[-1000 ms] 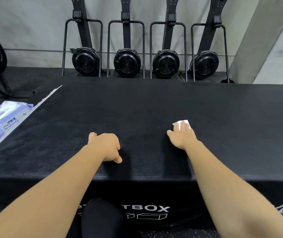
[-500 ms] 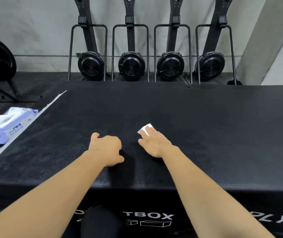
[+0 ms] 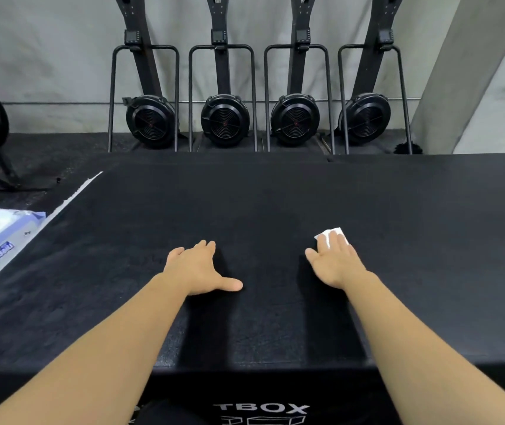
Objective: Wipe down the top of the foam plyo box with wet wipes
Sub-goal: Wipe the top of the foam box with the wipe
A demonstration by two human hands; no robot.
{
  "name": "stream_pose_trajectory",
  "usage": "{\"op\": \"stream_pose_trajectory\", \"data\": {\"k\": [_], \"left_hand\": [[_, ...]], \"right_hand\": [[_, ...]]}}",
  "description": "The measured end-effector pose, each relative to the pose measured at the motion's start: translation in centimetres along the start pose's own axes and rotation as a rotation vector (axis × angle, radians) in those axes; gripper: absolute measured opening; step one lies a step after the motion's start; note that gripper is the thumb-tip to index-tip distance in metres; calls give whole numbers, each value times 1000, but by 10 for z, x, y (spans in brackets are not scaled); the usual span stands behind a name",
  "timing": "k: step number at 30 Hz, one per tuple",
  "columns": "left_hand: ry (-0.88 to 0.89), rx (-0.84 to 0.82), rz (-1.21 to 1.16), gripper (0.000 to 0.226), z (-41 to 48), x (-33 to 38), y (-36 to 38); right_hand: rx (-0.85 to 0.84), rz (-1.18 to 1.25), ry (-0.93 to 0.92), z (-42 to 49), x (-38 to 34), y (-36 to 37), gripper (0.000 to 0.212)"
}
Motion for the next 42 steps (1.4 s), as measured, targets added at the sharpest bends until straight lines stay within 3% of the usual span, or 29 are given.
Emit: {"op": "stream_pose_trajectory", "data": {"k": [6,11,14,17,22,26,32,38,42], "left_hand": [[-67,-1,22,104,14,5,-4],[-33,37,140,53,17,11,-10],[-18,22,185,75,13,9,-7],[-11,24,242,102,10,7,-2],[-23,0,143,110,7,5,2],[-22,6,158,112,6,5,1],[-25,2,191,112,11,5,1],[-13,30,171,106,11,5,-1],[-7,25,165,106,11,5,-1]], "right_hand": [[-44,-127,-49,-9,-81,18,68],[-84,-94,-291,-12,-149,29,64],[-78,-60,-400,-3,-142,21,54],[-19,8,-346,8,-98,6,44],[2,-6,-125,22,-5,-15,43],[-21,-41,-27,30,22,-16,48],[1,-78,47,30,-31,-3,61],[-40,-78,-208,16,-133,20,63],[-93,-51,-362,20,-152,23,57]]}}
Point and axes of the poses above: each hand's wrist, its own z-axis towards the middle knuckle, its own y-axis out of the palm, x = y × z, the point moved 5 cm from there along z, towards the middle knuckle, and after that the axes turned 11 degrees about -z, right-handed, at the moved point
